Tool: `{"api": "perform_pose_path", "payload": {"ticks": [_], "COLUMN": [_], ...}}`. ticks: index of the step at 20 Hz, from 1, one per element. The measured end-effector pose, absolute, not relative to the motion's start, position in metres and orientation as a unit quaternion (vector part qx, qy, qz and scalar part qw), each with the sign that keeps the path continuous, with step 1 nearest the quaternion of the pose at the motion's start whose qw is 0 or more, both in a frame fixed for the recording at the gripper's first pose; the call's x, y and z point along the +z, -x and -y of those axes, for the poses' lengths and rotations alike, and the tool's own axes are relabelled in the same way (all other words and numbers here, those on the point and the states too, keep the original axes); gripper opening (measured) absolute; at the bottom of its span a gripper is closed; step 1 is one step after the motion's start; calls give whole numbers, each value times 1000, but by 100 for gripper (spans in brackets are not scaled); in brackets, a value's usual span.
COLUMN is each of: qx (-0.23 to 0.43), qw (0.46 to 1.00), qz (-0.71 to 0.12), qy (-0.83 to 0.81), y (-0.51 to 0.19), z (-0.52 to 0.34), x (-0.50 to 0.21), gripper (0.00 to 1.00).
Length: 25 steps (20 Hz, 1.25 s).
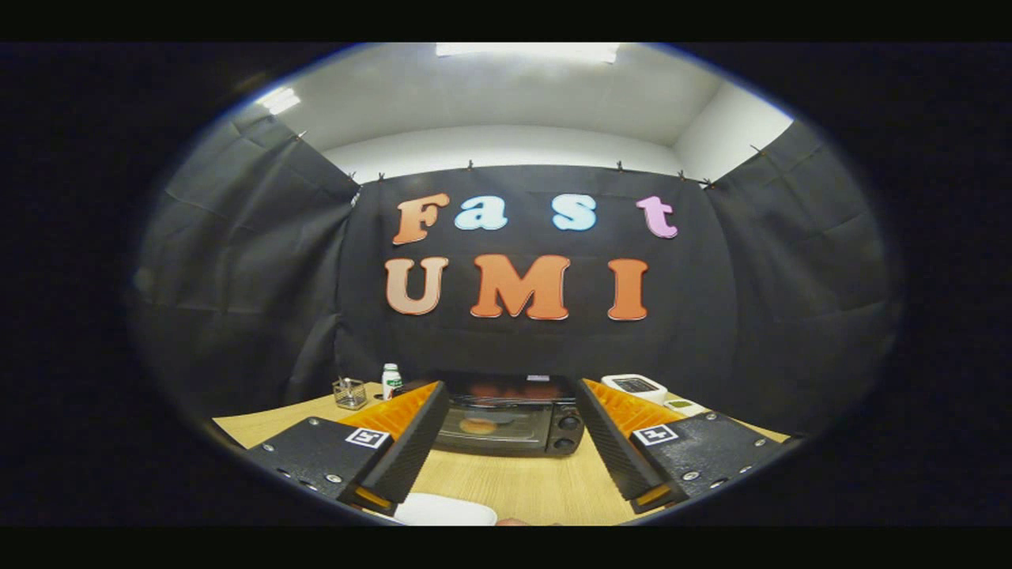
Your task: Open the toaster oven, put the food inside, and close the toaster oven door.
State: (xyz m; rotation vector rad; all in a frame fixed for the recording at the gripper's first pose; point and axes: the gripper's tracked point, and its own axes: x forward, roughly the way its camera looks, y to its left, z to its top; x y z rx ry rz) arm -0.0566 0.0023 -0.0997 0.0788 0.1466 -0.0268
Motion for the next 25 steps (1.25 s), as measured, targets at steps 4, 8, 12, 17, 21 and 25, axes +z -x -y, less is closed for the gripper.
{"api": "perform_pose_path", "payload": {"ticks": [4,8,12,17,21,25], "qx": [-11,-12,-17,-15,-11,-4], "qw": [995,995,993,991,993,992], "qz": [-83,-70,-73,-77,-58,-53], "qy": [-51,-75,-93,-104,-106,-118], "y": [71,73,76,80,79,77], "z": [12,23,26,28,26,21], "x": [-97,-84,-88,-86,-74,-70], "gripper": [96,96,96,96,96,96]}}
